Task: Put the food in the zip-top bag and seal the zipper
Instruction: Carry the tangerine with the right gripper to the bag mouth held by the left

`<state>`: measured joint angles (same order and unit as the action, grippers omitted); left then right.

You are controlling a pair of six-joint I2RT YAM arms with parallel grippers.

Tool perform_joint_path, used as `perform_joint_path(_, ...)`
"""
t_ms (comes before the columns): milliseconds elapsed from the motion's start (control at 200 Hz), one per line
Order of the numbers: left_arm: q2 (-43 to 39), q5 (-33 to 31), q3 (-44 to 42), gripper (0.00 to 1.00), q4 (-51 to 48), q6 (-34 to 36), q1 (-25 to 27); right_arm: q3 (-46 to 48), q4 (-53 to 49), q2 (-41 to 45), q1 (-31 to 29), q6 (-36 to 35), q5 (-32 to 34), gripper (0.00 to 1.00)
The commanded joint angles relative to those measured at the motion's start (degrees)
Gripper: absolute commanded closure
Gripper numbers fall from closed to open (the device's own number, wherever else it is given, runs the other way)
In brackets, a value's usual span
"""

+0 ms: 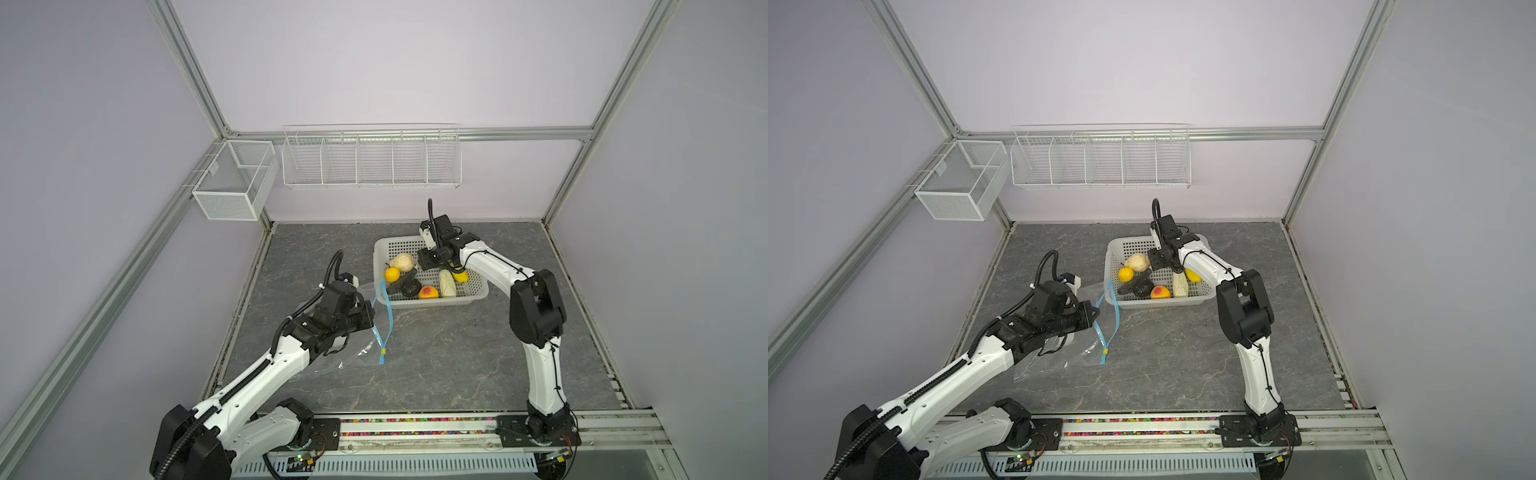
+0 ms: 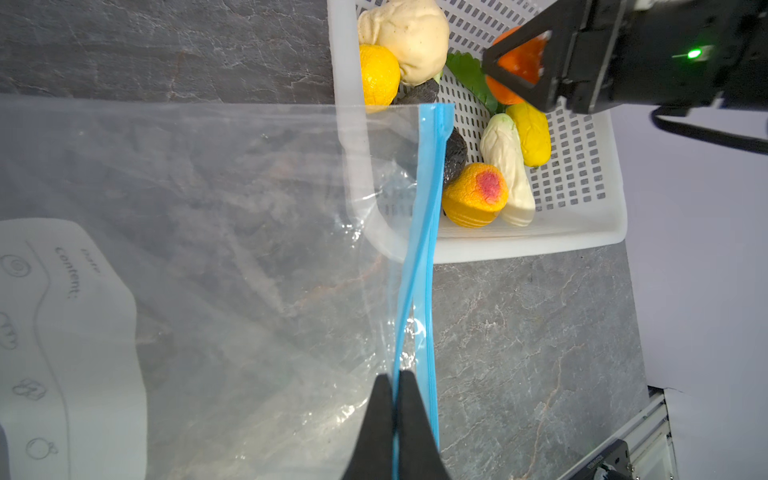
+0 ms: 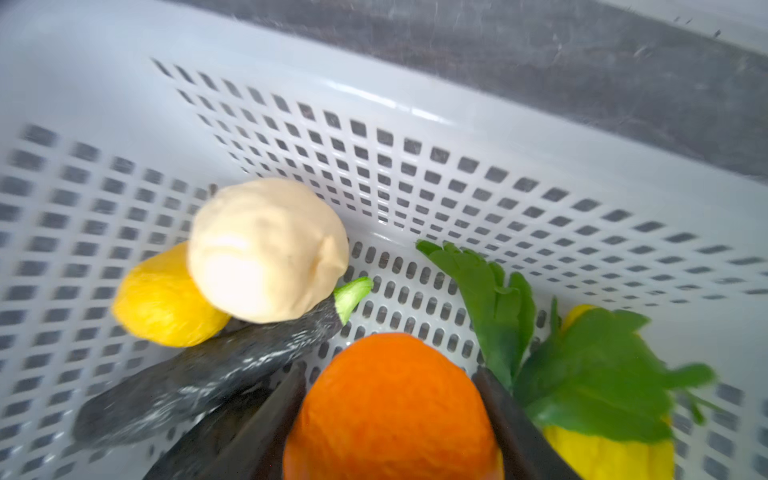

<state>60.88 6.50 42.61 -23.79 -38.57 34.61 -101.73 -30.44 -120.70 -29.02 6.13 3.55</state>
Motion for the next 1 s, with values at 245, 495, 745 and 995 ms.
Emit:
perform_joint_path(245,0.16,1.12,1.43,1.0,2.14,-3.32,-0.25,23.82,9.52,24.33,-2.75,3.44,-16.29,0.45)
perform_joint_path(495,0.3,1.96,1.54,1.0,3.66,-4.43,-0.25,35.46,21.55,33.5,-11.78,7.85,-23.03,0.44)
perform_joint_path(745,-2.44,1.32,1.77,1.0,3.44,-4.52,-0.25,35.82,26.47,30.06,-16.16,9.83,-23.95,0.45)
perform_joint_path(995,-4.07,1.8,1.63,1.0,3.75,-4.91,-0.25,35.55,29.04,26.35,-18.0,10.81,-24.56,0.45)
